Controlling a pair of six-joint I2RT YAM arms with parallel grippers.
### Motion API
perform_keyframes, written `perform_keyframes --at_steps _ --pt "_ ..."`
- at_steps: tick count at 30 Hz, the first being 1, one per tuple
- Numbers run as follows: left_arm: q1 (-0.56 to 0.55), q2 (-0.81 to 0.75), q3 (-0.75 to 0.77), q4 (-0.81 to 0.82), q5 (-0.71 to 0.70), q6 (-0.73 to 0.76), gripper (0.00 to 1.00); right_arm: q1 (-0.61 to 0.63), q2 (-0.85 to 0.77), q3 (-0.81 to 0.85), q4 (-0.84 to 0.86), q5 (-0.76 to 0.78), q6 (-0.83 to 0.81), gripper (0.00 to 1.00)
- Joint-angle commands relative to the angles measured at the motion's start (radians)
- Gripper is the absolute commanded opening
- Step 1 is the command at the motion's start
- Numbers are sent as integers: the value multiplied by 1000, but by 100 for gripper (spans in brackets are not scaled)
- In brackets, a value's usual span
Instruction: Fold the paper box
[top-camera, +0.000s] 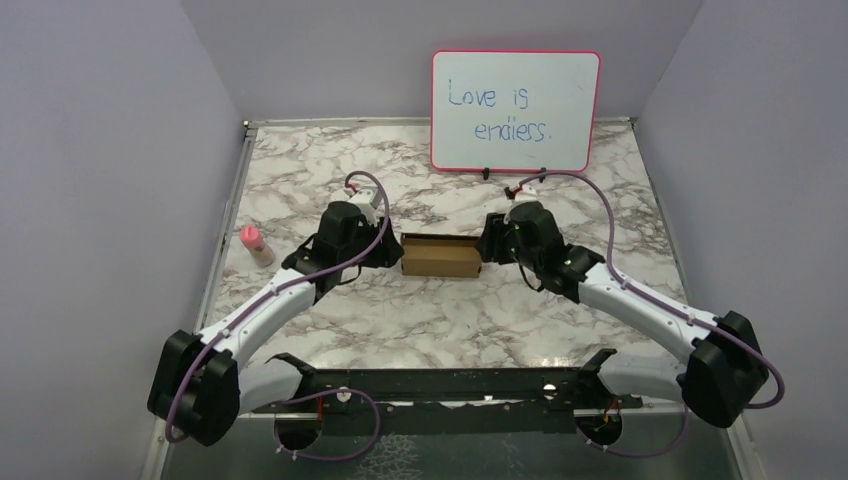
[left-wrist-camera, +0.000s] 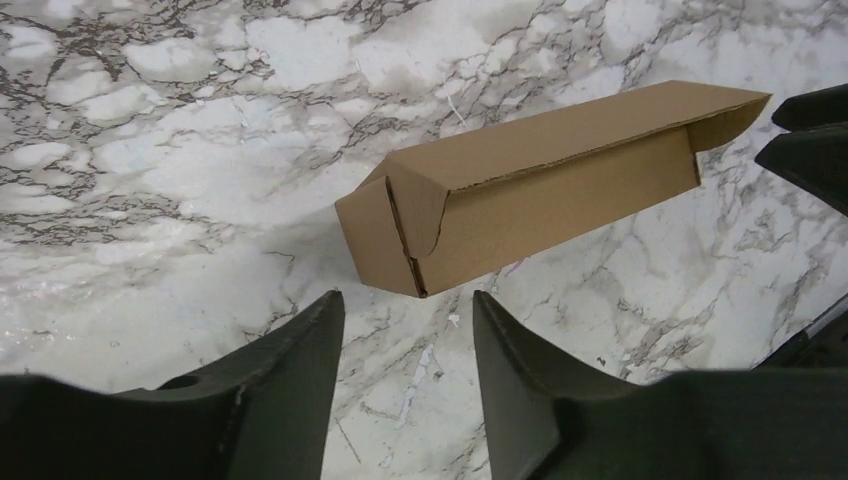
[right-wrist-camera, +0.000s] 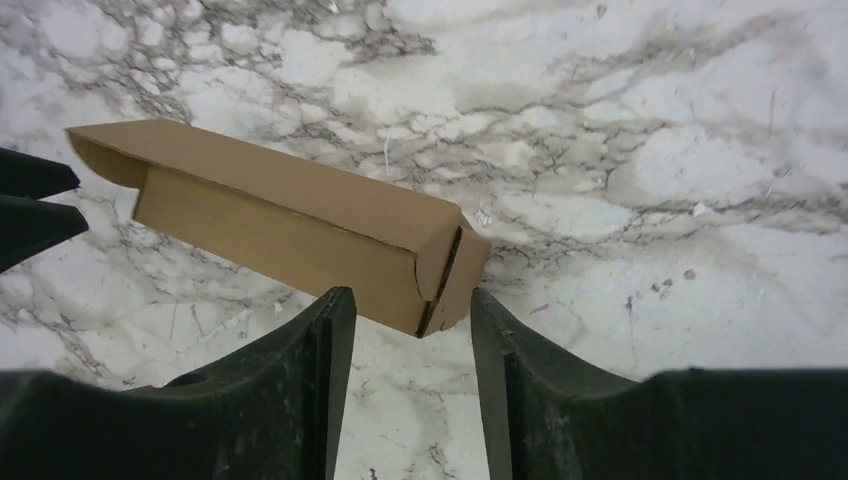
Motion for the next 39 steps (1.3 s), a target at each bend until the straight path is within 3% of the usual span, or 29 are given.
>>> perform_keyframes --at_steps 1,6,13,19,30,39 --pt "-2 -110 -70 70 -61 -99 56 6 -91 14 63 -1 -107 57" --pt "-2 -195 -188 162 -19 -220 57 6 -69 56 149 -153 -214 77" --pt "-14 -289 -365 360 14 -318 58 6 109 189 216 -331 -301 84" --pt "-79 -251 -451 496 -59 -330 57 6 231 263 278 -417 -318 83" --pt "-110 -122 -491 667 -210 -249 56 6 402 337 344 -491 -341 71" --pt "-112 87 -485 863 -192 -234 47 8 470 332 348 -565 -346 61"
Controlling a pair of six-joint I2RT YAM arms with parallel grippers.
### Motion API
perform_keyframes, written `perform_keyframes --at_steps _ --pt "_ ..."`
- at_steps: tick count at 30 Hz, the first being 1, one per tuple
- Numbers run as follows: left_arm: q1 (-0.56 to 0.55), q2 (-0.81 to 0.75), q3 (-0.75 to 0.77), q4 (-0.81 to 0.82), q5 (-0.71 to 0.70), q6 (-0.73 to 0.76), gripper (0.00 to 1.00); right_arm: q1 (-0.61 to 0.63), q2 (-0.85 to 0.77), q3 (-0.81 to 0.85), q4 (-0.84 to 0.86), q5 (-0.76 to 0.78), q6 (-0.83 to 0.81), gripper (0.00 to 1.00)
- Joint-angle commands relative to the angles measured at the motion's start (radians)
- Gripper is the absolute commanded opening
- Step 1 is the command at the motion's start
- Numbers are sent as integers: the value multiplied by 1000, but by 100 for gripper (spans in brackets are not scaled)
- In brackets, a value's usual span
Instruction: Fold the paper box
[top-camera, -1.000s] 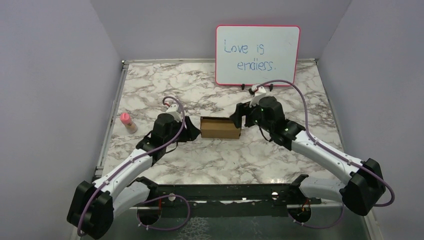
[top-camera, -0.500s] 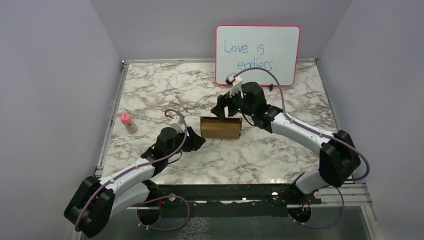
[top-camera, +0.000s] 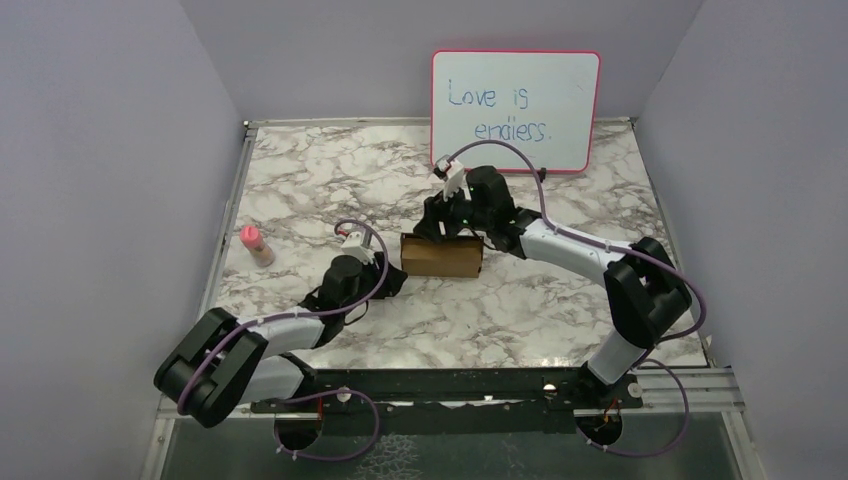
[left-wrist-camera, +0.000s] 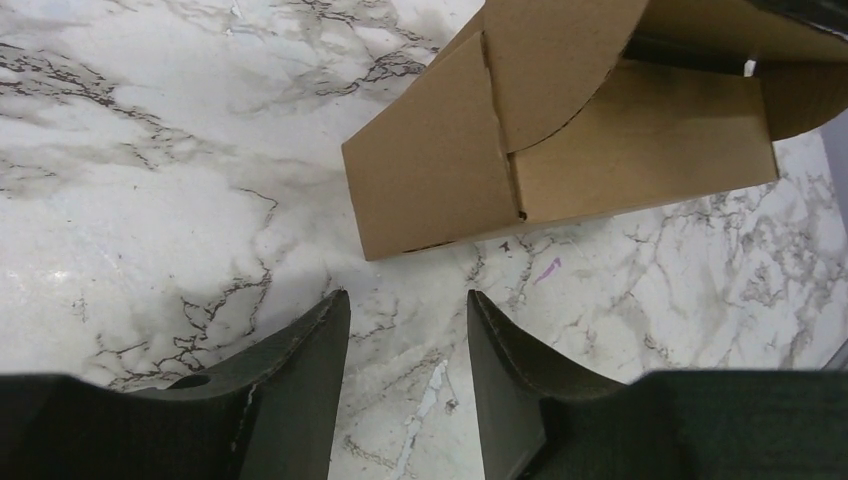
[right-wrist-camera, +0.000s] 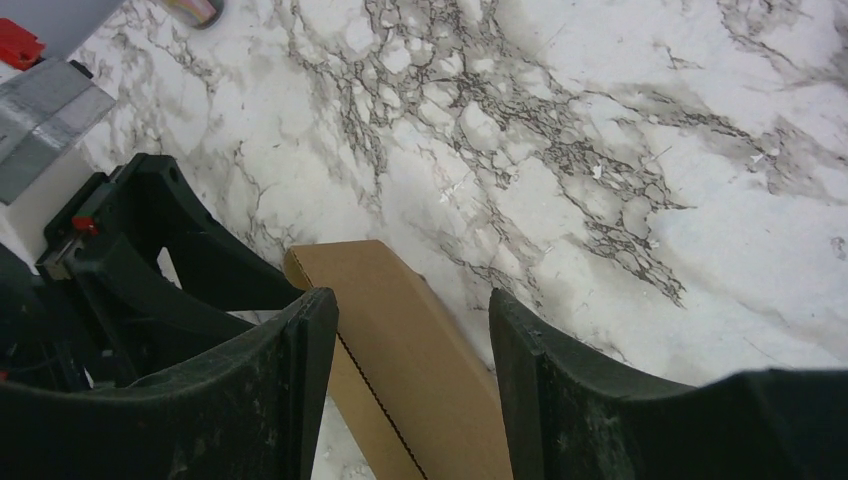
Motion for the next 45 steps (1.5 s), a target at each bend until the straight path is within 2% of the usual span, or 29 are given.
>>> perform_keyframes --at_steps 1,11,22,34,45 --pt "-7 84 8 151 -18 23 47 8 23 10 43 -69 -18 60" --pt "-7 198 56 222 -31 52 41 15 27 -63 40 -90 -74 56" --pt "-7 231 62 246 -44 44 37 17 31 -127 50 -91 -109 54" --pt "-7 260 63 248 -84 17 35 59 31 -152 48 72 -184 54" --pt "-7 244 54 251 -75 27 35 60 -10 -100 156 63 7 59"
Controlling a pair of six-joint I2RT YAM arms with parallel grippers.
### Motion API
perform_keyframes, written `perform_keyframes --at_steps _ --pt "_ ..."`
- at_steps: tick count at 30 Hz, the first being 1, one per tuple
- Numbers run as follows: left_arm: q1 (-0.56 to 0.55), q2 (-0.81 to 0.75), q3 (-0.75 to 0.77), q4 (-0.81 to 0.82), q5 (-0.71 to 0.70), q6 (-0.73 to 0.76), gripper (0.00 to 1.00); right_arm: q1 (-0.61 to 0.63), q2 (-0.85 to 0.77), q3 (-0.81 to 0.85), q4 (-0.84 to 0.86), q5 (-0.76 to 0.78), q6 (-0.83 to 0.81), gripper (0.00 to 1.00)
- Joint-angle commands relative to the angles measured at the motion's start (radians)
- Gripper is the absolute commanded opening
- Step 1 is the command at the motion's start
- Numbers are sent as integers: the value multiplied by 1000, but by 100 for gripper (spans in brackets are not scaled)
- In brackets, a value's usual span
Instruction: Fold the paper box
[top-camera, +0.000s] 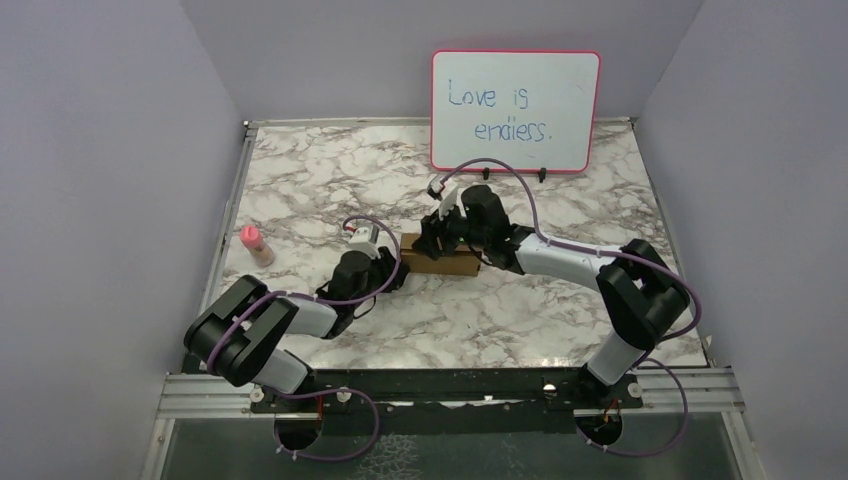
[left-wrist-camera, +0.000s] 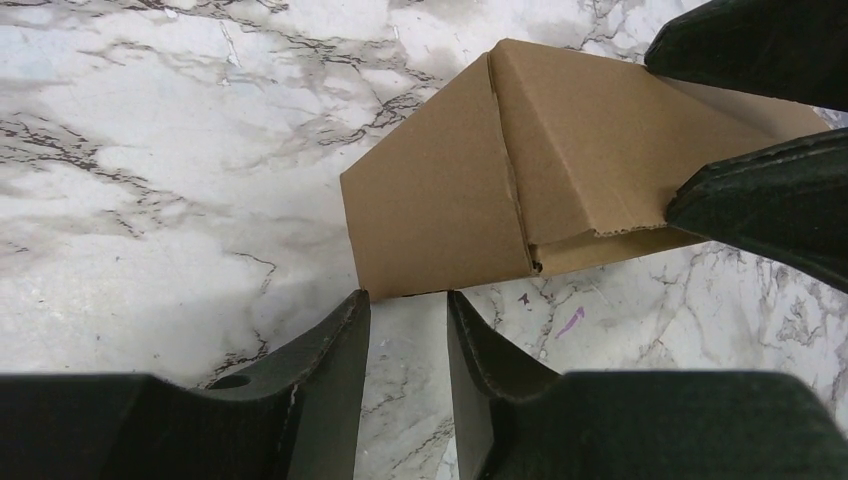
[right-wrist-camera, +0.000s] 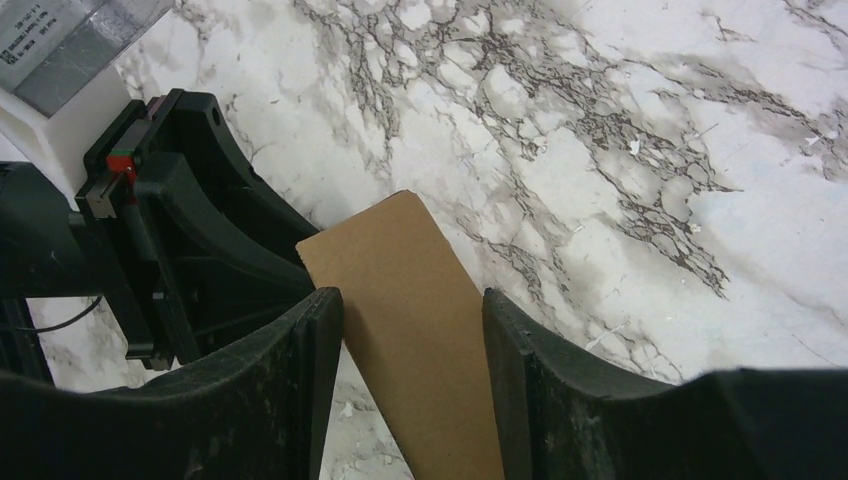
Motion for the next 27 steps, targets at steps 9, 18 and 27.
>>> perform_keyframes --at_steps 9,18,27 --pt "0 -8 12 29 -34 10 35 6 55 55 143 33 106 66" --pt "-1 -5 18 29 -27 12 35 7 144 62 206 2 41 70" --pt "-1 -3 19 30 -34 11 35 7 207 -58 289 -63 -9 71"
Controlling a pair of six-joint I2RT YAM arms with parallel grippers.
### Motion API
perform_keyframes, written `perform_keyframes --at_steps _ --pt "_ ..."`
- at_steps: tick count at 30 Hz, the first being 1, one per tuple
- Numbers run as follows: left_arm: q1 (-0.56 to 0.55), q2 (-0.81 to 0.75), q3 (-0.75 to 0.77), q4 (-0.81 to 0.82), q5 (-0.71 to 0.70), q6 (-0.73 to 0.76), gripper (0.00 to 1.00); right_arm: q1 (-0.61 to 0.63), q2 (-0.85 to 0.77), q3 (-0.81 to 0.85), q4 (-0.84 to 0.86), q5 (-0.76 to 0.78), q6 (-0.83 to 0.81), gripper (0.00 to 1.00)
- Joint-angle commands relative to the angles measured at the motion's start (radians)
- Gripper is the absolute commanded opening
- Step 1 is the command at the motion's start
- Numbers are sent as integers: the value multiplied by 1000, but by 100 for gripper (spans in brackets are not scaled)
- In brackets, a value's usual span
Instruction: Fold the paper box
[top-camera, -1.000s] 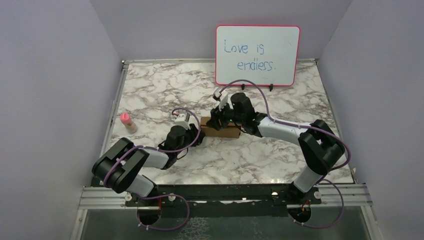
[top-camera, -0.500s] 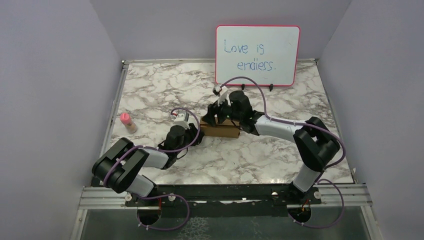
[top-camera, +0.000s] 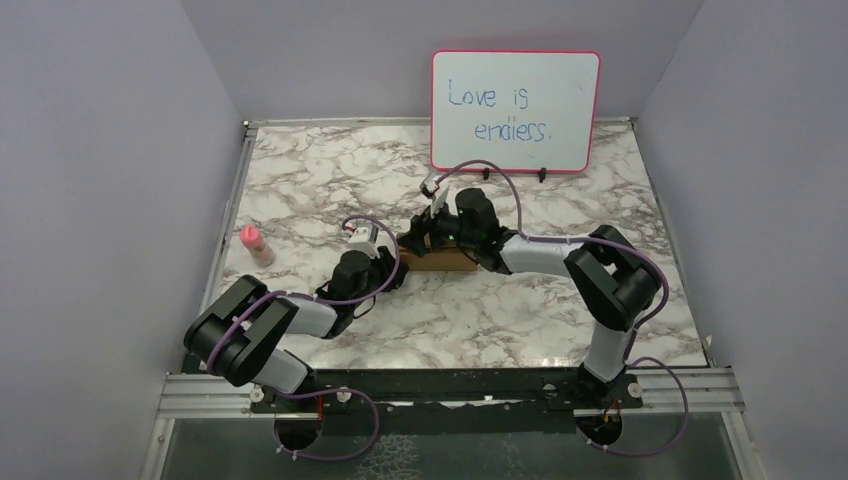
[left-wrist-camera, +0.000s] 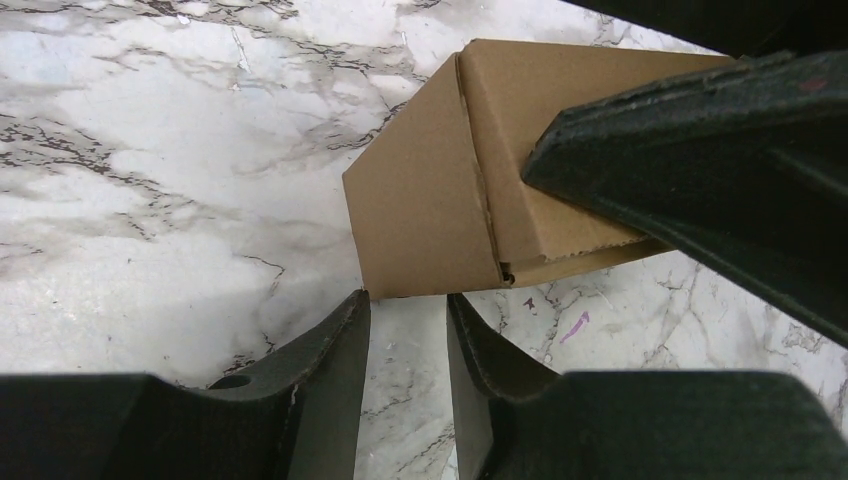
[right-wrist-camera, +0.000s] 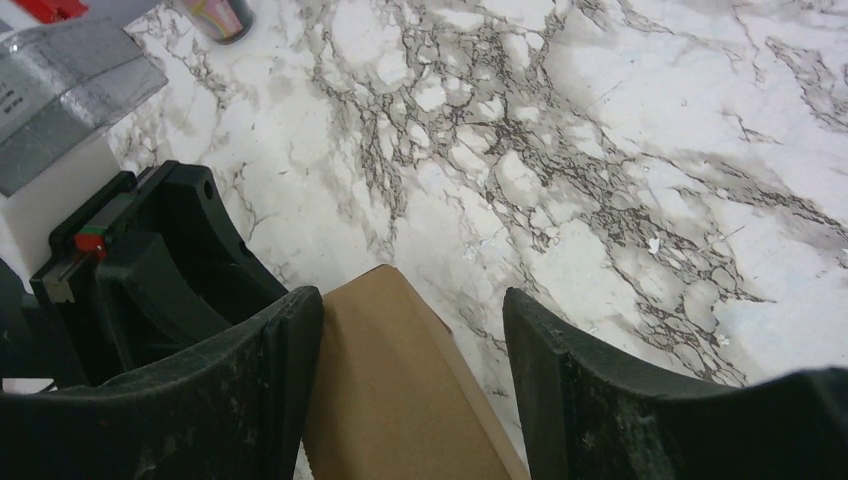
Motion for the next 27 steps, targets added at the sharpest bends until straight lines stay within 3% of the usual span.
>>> perform_keyframes --at_steps 1,8,16,27 --pt "0 -4 19 29 -23 7 35 7 48 -110 40 -30 -60 71" --pt "2 -5 27 28 -44 11 34 7 63 -263 124 40 -125 71" --pt "7 -9 38 28 -44 8 34 9 66 -243 128 112 -152 71" --pt "39 -52 25 25 -8 14 36 -25 -144 -83 -110 116 13 73"
